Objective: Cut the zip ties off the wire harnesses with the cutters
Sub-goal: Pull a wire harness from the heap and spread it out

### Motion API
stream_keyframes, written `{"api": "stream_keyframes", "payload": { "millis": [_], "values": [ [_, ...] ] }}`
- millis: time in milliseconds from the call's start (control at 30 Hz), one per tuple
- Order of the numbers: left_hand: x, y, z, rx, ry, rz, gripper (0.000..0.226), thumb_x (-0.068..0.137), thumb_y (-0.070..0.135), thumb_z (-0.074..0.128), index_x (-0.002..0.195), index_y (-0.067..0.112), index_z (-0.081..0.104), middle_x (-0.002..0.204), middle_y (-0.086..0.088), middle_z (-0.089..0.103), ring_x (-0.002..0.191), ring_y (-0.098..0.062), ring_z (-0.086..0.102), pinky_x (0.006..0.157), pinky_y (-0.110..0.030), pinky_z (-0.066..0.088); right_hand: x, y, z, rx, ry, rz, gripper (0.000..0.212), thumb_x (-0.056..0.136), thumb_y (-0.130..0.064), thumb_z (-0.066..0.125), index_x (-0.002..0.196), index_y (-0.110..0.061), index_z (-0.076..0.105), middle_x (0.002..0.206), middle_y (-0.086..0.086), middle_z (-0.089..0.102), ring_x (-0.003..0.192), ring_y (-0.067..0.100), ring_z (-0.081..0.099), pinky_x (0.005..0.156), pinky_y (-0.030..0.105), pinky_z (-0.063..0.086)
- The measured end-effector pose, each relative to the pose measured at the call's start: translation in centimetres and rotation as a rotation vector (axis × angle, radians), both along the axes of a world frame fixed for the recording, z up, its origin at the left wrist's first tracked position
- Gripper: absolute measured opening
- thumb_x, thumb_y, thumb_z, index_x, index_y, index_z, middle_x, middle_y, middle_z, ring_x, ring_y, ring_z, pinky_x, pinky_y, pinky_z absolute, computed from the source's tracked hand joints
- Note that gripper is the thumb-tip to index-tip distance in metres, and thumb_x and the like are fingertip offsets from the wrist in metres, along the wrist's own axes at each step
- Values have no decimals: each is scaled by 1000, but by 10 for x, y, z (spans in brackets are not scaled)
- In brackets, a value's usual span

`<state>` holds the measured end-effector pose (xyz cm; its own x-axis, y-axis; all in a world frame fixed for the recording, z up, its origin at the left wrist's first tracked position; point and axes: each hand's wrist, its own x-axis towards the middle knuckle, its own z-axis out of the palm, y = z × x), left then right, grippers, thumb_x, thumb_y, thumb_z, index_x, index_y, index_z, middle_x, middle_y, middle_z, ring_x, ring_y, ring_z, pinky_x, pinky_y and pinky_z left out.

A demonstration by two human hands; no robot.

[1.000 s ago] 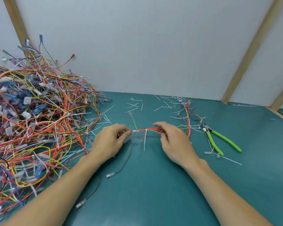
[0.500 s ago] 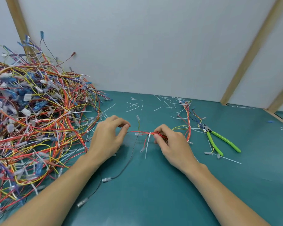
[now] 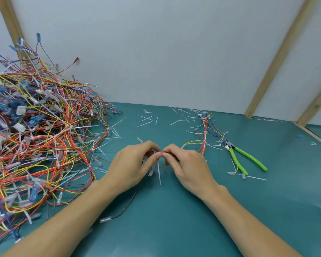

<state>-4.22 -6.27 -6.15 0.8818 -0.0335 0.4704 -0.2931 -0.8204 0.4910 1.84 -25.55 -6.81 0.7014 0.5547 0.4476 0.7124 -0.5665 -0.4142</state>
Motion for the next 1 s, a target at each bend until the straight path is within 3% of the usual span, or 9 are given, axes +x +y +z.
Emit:
{"api": "stream_keyframes", "payload": {
  "millis": [167,333,433,533,600,733,867,933,1000],
  "values": [
    [1,1,1,53,-37,-57,4,98,27,60,96,24,63,82,11,61,77,-14,57,69,-34,45,1,1,-1,-32,11,-2,17,102,-45,58,104,-30,66,89,-12,73,87,15,64,80,40,50],
    [2,16,6,46,-150,8,7,98,12,61,102,16,66,93,3,56,85,-23,55,74,-40,45,19,-15,2,-141,-7,-130,16,94,-40,70,104,-27,70,101,-14,71,102,15,60,96,38,43],
    [1,14,9,32,-215,-1,9,97,9,62,102,14,68,94,1,55,87,-24,55,75,-43,47,21,-21,1,-104,60,-160,12,98,-35,66,94,-25,70,88,-11,69,91,16,60,84,36,45],
    [1,12,12,106,-331,77,11,96,12,61,101,12,71,93,-3,58,83,-28,55,73,-40,44,15,-18,3,-14,48,-151,21,100,-37,63,85,-24,68,74,-11,62,75,12,51,68,31,31],
    [2,18,12,146,-383,174,10,96,11,63,99,13,72,92,-3,60,83,-28,54,75,-37,39,11,-15,7,24,13,-151,27,100,-43,63,84,-23,72,69,-9,63,69,13,51,65,31,31],
    [4,33,7,135,-279,337,8,95,11,66,100,16,70,96,-3,63,89,-31,58,81,-43,41,-1,-10,14,28,3,-109,37,91,-58,57,73,-27,68,64,-12,64,63,9,55,62,26,43],
    [7,40,-4,-83,-115,322,9,97,19,64,103,25,63,98,8,66,95,-20,62,81,-41,49,1,-15,12,-61,142,-40,9,82,-30,59,83,-28,68,69,-10,68,68,12,61,71,36,53],
    [10,42,-7,-174,-75,325,6,97,22,64,100,27,62,94,11,67,93,-16,62,80,-37,49,4,-17,8,-15,198,-14,15,86,-17,62,93,-27,72,74,-9,70,73,15,64,75,39,55],
    [13,43,-9,-233,-42,319,7,100,23,60,94,27,63,91,9,68,91,-18,62,76,-33,44,7,-17,6,46,197,-25,10,95,-19,65,99,-25,71,77,-13,72,77,10,66,80,38,55]
  ]
}}
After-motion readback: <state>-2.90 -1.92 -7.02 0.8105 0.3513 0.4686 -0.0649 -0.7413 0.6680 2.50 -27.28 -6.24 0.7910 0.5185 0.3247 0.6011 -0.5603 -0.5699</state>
